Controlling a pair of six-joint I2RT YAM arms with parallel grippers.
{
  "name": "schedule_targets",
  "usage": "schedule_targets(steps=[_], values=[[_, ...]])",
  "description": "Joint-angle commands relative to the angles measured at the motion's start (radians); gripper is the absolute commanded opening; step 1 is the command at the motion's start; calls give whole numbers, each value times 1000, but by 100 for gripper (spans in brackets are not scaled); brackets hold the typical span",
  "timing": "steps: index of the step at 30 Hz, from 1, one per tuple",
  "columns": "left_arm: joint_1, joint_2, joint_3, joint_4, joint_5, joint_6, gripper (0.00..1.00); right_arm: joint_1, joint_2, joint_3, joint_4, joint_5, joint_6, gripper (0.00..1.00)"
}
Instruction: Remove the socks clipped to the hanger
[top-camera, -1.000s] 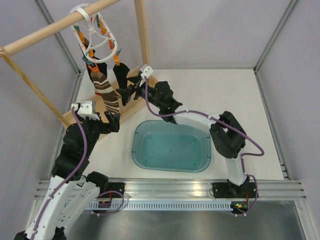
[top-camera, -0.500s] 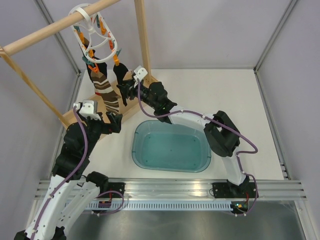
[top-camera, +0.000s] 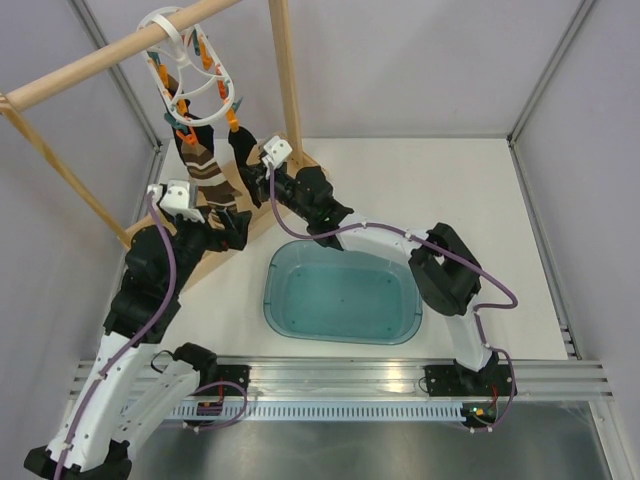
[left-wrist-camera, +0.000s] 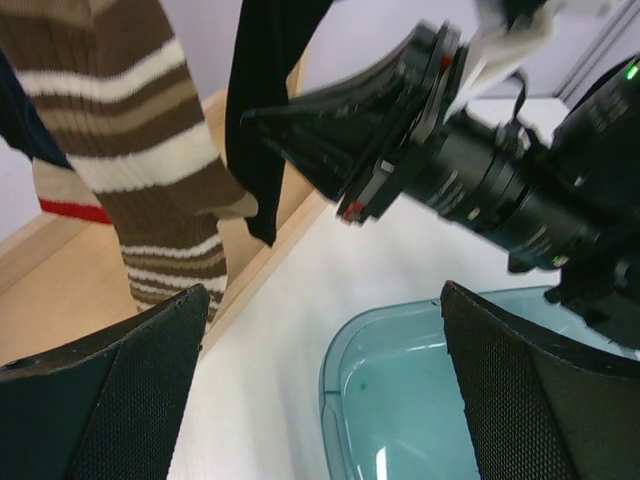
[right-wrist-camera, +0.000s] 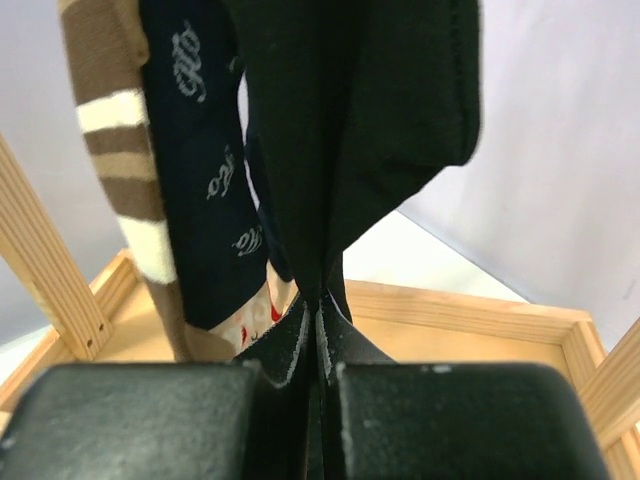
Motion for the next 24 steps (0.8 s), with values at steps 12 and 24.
schedule_targets(steps=[12,24], values=[[11,202,253,158,140,41,100,77,-173,-116,-4,22,-75,1],[266,280,240,346,515,-75,99,97,-230,-159,-16,19,-84,1]])
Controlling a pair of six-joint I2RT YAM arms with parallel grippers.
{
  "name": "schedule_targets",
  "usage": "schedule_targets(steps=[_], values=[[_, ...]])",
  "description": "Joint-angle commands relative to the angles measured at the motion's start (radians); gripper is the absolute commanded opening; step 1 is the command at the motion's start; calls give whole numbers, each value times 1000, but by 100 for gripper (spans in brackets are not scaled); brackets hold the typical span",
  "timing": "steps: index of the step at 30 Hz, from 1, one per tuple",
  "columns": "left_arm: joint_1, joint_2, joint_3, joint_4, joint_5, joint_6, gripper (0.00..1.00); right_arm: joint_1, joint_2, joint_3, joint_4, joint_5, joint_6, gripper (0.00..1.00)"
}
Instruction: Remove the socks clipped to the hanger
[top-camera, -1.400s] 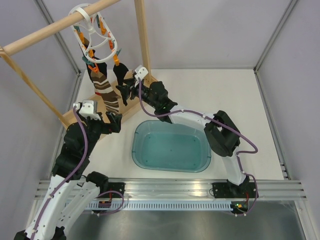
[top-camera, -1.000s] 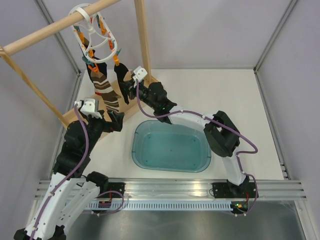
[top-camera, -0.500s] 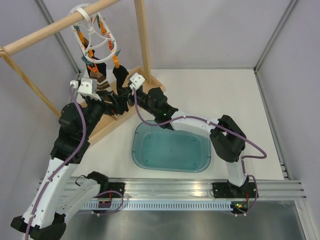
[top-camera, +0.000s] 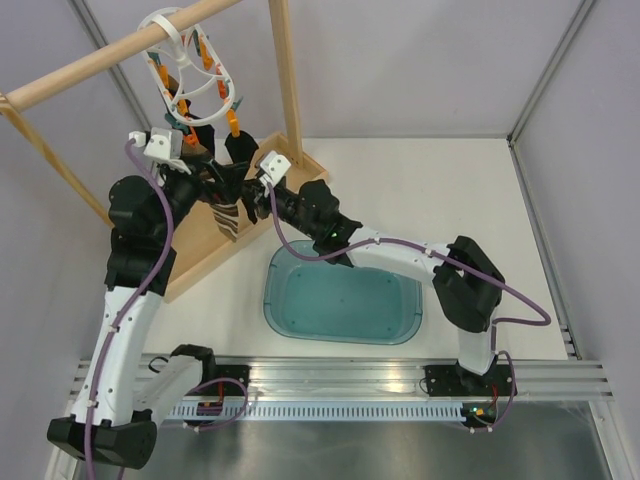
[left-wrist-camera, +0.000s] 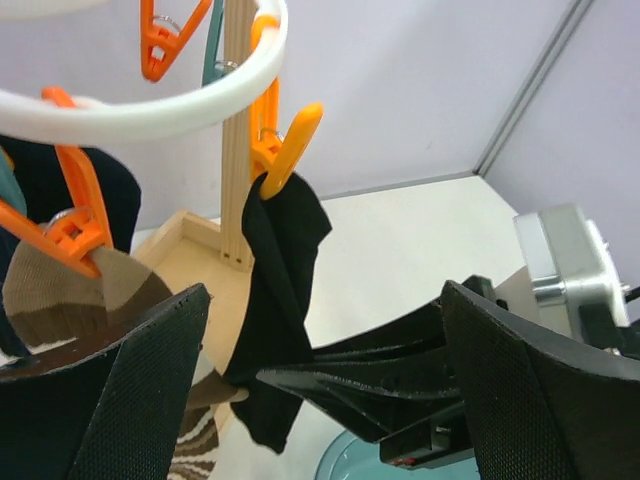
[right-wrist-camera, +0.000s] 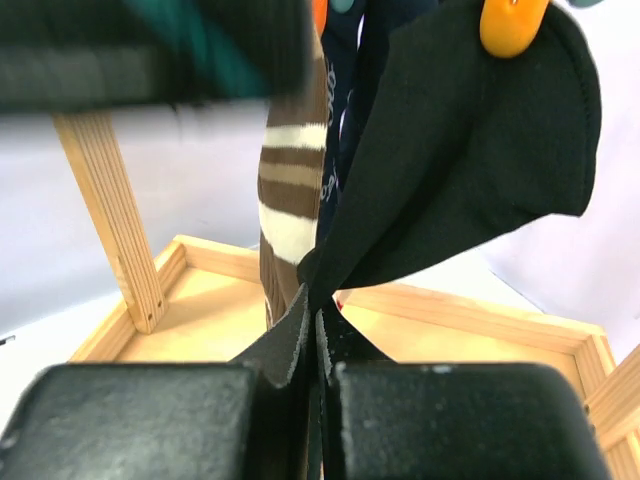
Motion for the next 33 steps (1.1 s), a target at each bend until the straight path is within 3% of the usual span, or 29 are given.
schedule_targets(steps=[1,7,18,33], values=[[42,9,5,133,217,-68,99,7,-61,-17,7,2,-20,1],[62,51,0,245,342,-101,99,7,-74,-31,4,0,-21,1],[111,135,16,352,425,-137,98,13,-94,-57,21,-18,-12,1],[119,216,68,452,440,-191,87,21,-90,-56,21,-38,0,1]])
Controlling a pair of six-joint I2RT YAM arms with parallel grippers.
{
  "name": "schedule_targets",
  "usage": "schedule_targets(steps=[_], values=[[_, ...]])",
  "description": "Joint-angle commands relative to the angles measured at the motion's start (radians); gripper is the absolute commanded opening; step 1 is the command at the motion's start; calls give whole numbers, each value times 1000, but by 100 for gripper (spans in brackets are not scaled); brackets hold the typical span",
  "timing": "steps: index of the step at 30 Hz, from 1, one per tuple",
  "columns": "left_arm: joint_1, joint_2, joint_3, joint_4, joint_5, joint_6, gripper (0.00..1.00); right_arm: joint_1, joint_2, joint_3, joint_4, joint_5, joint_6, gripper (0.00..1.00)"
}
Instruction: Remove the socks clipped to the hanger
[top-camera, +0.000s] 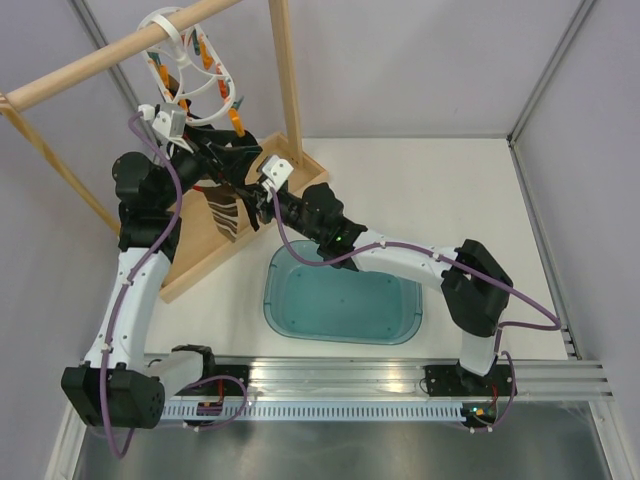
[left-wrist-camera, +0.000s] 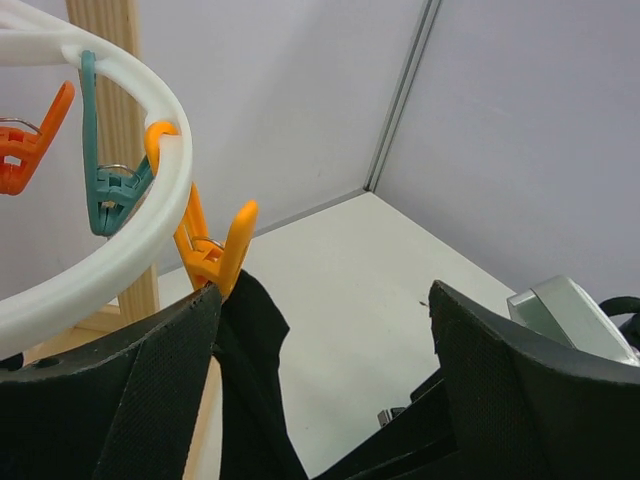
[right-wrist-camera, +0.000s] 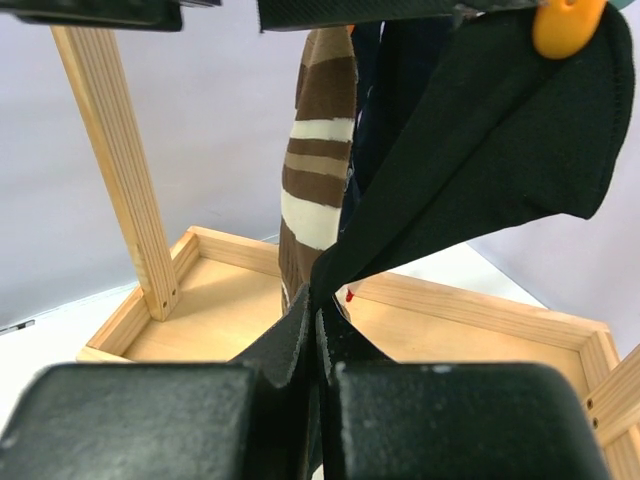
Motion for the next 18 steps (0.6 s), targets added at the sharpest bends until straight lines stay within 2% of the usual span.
schedule_targets(steps=[1,10,18], values=[[9,11,53,63,-2,-20,87,12,-37,-3,32,-30,5,1],[9,-53,-4,42,-152,57,88,15,-41,-6,26,-33,2,1],[9,19,43,63,-117,32,88,32,-49,-7,21,-39,-1,1]])
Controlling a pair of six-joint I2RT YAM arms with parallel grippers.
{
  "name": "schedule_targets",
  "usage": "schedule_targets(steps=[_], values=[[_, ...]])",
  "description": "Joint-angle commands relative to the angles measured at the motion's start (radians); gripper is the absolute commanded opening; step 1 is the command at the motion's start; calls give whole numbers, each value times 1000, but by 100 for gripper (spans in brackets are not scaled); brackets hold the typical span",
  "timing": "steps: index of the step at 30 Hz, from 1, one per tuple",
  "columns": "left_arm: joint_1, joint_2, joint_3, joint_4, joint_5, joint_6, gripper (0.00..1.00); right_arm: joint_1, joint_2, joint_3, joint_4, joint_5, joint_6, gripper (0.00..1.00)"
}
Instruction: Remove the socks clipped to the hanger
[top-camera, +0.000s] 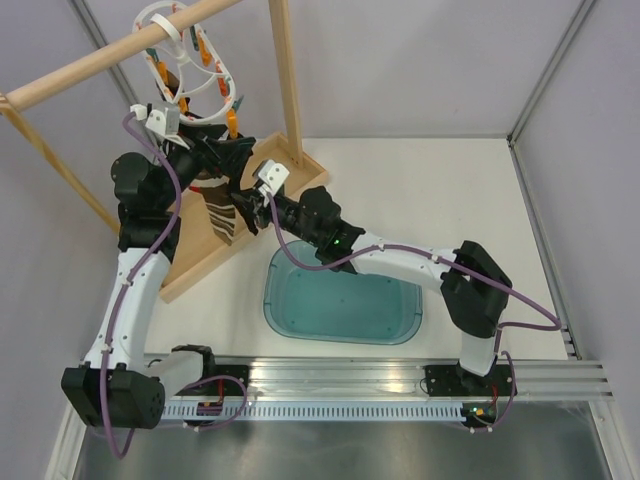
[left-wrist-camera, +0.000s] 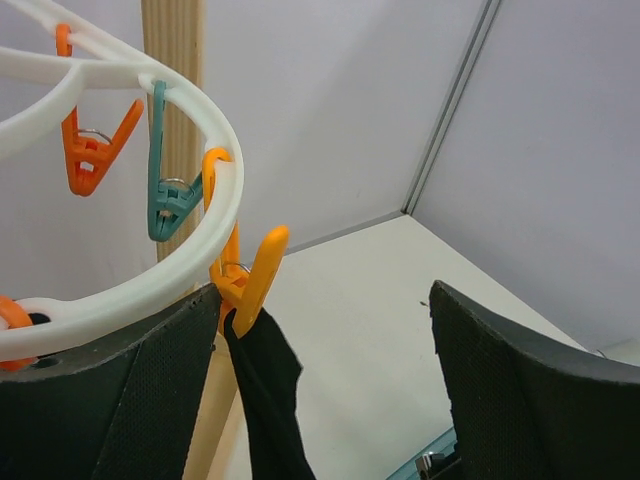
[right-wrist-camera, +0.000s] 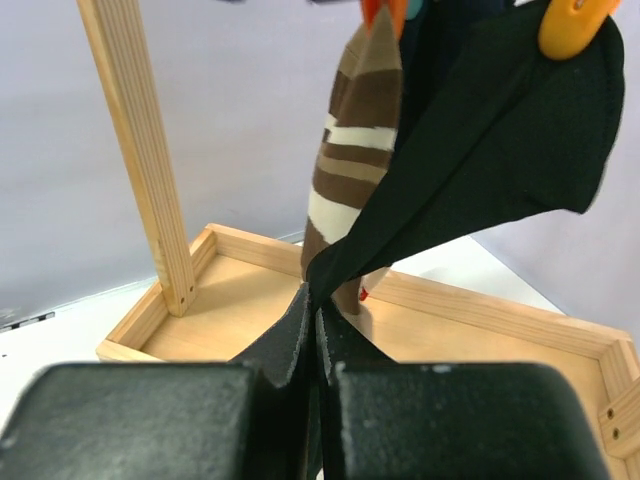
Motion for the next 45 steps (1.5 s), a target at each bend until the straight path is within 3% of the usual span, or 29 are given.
schedule_targets(steps=[1,11,18,31,34,38,45], values=[[5,28,44,48,-8,18,88,17,-48,-6,22,-23,1,1],[5,66,52,79,-22,3,81,39,-41,-7,27,-42,2,1],[-7,13,-33,138,-71,7,91,47,-43,-10,39,-33,4,1],[-21,52,19,163,-97,15,92,45,-52,-7,33,-33,-1,1],[-23,62,28,163,-94,15,82,45,-55,-10,36,-34,1,1],[-24,63,28,168,-92,13,60,47,-54,-10,33,-34,-2,1],[-26,62,39,169,-89,13,44,45,-46,-10,33,-39,2,1]])
